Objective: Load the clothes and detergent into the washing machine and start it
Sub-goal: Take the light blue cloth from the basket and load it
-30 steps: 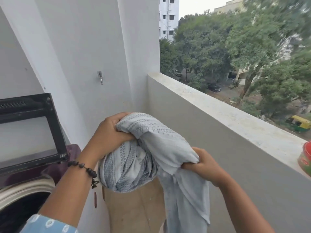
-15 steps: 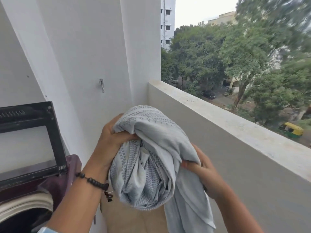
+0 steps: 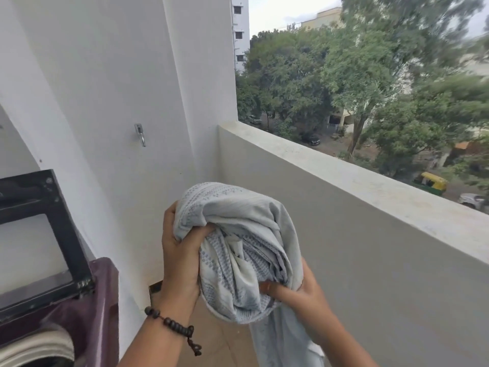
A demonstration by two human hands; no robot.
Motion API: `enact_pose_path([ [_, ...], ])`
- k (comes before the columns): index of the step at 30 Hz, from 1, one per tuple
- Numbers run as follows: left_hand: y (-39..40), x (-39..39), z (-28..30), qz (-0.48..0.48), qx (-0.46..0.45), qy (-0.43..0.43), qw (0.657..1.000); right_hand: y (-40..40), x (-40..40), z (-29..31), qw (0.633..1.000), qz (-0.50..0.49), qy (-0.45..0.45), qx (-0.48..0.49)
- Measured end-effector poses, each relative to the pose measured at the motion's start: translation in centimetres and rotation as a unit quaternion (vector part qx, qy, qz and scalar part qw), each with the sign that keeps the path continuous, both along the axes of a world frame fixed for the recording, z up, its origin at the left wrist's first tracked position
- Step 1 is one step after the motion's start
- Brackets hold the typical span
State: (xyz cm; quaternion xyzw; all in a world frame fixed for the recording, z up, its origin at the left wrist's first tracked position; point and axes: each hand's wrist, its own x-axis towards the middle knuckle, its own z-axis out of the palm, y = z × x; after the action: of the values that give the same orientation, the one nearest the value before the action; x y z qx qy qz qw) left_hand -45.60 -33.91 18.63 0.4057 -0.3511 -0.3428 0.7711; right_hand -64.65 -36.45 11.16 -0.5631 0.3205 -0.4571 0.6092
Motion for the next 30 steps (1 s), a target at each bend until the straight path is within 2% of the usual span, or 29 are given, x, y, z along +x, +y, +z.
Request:
enact_pose_path([
  [4,0.5,2.7,-1.2,-0.139,0.112,-0.054,0.982,-2.0,-1.2,0.8,0.998,-0.056,0.025,-0.033],
  [7,1.3,4.3,-1.7,-0.198,0.204,-0.168,0.944,-3.2,-2.2,2.0,0.987,-0.093,0.098,-0.083],
  [9,1.5,5.1,-1.4,-0.207,0.229,-0.254,0.917,-3.9,-2.4,3.0,0.970,-0.096,0.168,-0.150],
  [11,1.3,5.1,-0.9,-0.203,0.226,-0.405,0.862,-4.5,-2.3,3.9,0.932,-0.079,0.269,-0.230],
  [13,0.7,4.0,-0.7,-0.176,0.227,-0.578,0.764,-4.7,-1.7,4.9,0.876,-0.026,0.379,-0.298],
  [15,0.2,1.7,-0.3,-0.162,0.209,-0.688,0.676,-4.3,-0.7,6.2,0.821,0.035,0.443,-0.357],
  [16,0.0,0.5,-0.3,-0.167,0.197,-0.712,0.653,-4.0,-0.2,6.9,0.808,0.061,0.447,-0.378],
  [17,-0.1,-0.6,-0.3,-0.170,0.185,-0.717,0.651,-3.7,0.2,7.6,0.803,0.083,0.441,-0.393],
  [18,-0.2,-1.3,-0.6,-0.167,0.172,-0.703,0.669,-3.5,0.4,8.2,0.802,0.097,0.433,-0.399],
  [20,-0.2,-1.8,-0.9,-0.137,0.146,-0.652,0.731,-3.1,0.3,8.8,0.815,0.090,0.415,-0.394],
  [23,-0.2,-1.1,-1.1,-0.098,0.100,-0.579,0.803,-2.5,-0.5,8.6,0.868,0.059,0.344,-0.353],
  [26,-0.5,0.0,-1.0,-0.087,0.070,-0.486,0.867,-2.6,-1.8,7.1,0.929,0.076,0.273,-0.239],
  [30,-1.4,1.7,1.0,-0.061,-0.024,-0.369,0.927,-3.2,-3.7,4.1,0.959,0.121,0.226,-0.124],
])
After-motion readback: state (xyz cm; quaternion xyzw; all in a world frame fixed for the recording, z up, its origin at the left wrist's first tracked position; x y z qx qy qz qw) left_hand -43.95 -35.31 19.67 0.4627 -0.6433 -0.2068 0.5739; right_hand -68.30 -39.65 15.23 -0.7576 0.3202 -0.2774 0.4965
